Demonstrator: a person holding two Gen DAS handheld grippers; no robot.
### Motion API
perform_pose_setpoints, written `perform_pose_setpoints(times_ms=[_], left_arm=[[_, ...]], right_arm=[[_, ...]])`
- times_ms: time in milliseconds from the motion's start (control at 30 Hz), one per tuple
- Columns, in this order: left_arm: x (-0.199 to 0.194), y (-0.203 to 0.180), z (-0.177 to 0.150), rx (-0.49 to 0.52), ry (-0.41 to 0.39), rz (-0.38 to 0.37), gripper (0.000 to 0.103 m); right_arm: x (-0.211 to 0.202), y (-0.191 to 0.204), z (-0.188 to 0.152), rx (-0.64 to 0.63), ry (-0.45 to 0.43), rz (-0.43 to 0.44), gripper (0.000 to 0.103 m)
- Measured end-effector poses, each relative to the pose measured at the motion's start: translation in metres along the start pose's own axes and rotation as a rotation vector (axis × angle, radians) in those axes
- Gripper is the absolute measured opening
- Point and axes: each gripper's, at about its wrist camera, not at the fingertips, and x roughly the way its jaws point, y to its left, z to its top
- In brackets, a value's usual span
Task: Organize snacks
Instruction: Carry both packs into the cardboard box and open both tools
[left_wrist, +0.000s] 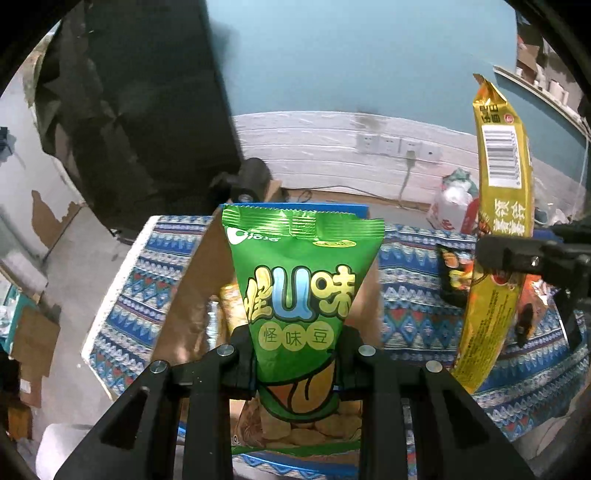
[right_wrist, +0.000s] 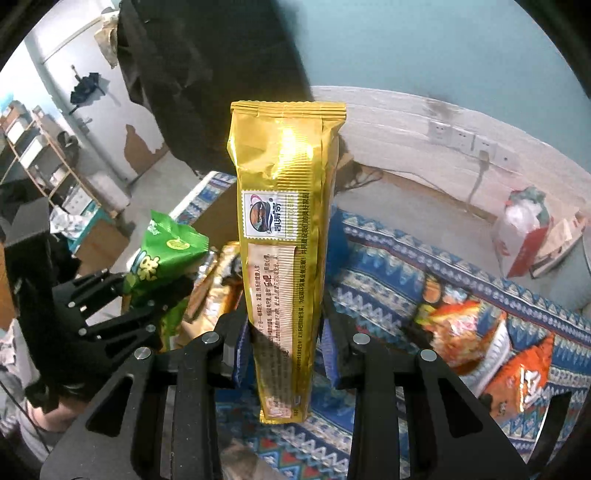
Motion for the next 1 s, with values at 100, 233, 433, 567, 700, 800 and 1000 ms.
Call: perform_pose_setpoints(times_ms=[100, 233, 433, 567, 700, 800, 1000], left_arm=[[0.002, 0.012, 0.0, -0.016, -0.001, 0.022, 0.028], [0.01, 0.03, -0.003, -0.052, 0.015, 0.027, 0.028], [0.016, 0.051, -0.005, -0.087, 0.026, 0.043, 0.028], [0.024, 0.065, -0.008, -0.101, 0.037, 0.054, 0.028], [0.041, 0.075, -0.017, -0.118, 0.077, 0.05, 0.029], [0.057, 0.081, -0.024, -0.125, 0.12, 0.059, 0.029], [0.085, 0.091, -0.035, -0.171, 0.223, 0.024, 0.032]], right_arm=[[0.007, 0.009, 0.01, -0.008, 0.007, 0.014, 0.031], [0.016, 0.022, 0.026, -0.013, 0.009, 0.043, 0.031], [0.029, 0.043, 0.043, -0.018, 0.011, 0.084, 0.031], [0.046, 0.054, 0.049, -0.02, 0.027, 0.099, 0.031], [0.069, 0.063, 0.048, -0.022, 0.06, 0.1, 0.031], [0.084, 0.066, 0.045, -0.024, 0.09, 0.093, 0.031], [0.117, 0.062, 0.029, -0.015, 0.163, 0.064, 0.031]])
